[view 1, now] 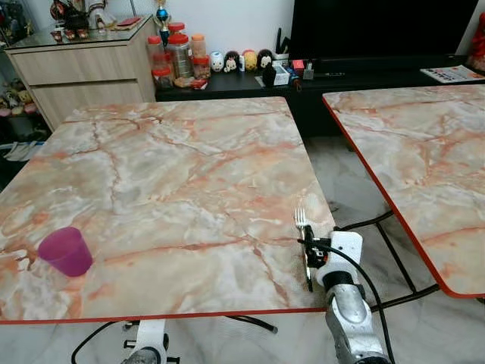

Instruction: Setting the table

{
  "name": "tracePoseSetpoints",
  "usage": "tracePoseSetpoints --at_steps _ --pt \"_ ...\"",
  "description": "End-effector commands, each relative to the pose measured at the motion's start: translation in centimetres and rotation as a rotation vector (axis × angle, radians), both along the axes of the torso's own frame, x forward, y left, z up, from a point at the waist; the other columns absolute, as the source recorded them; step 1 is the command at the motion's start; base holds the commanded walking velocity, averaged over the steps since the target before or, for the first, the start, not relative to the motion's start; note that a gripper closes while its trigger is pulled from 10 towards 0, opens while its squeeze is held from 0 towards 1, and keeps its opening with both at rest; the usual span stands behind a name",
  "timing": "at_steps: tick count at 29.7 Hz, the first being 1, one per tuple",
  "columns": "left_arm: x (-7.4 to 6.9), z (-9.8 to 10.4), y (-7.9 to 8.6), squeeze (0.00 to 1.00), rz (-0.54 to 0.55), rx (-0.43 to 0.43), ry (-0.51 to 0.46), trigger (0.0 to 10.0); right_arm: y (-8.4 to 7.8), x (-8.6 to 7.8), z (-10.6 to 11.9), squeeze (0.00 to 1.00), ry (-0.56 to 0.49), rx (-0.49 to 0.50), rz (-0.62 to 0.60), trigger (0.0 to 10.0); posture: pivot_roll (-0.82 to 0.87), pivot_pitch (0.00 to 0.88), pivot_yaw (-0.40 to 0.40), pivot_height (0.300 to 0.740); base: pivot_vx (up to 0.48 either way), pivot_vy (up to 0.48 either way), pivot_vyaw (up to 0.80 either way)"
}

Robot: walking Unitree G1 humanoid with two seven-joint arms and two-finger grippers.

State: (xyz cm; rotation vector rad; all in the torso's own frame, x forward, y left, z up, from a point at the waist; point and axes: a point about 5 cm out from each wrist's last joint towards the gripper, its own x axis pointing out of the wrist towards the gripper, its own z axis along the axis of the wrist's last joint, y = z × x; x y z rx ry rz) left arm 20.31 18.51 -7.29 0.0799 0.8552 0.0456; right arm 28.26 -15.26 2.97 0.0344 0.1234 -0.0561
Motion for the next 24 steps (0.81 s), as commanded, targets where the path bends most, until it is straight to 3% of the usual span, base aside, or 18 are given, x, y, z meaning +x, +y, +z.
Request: tracePoseSetpoints --at_steps 1,4,17,24 --pt "-0.2 -0.1 0.1 0.00 -0.006 0.001 0.013 10.0 0.0 0.2 0.2 0.00 -0.001 0.012 -0.012 10.0 -0.08 0.000 0.030 0.740 0.000 0.000 0.00" --pt "-0.1 -0.1 0.0 0.00 -0.005 -0.001 0.012 10.0 -0.4 0.6 0.1 0.00 0.039 0.001 -0.045 10.0 -0.08 0.000 0.030 0.740 0.000 0.000 0.00" --pt "0.2 0.1 0.1 0.00 0.006 0.003 0.000 10.0 -0.4 2.2 2.1 0.00 0.038 0.024 -0.081 10.0 -0.08 0.000 0.030 0.740 0.000 0.000 0.00" --pt "0.1 0.0 0.1 0.00 0.008 0.003 0.003 10.0 0.0 2.5 2.1 0.00 0.110 0.010 -0.069 10.0 -0.08 0.000 0.026 0.740 0.000 0.000 0.00"
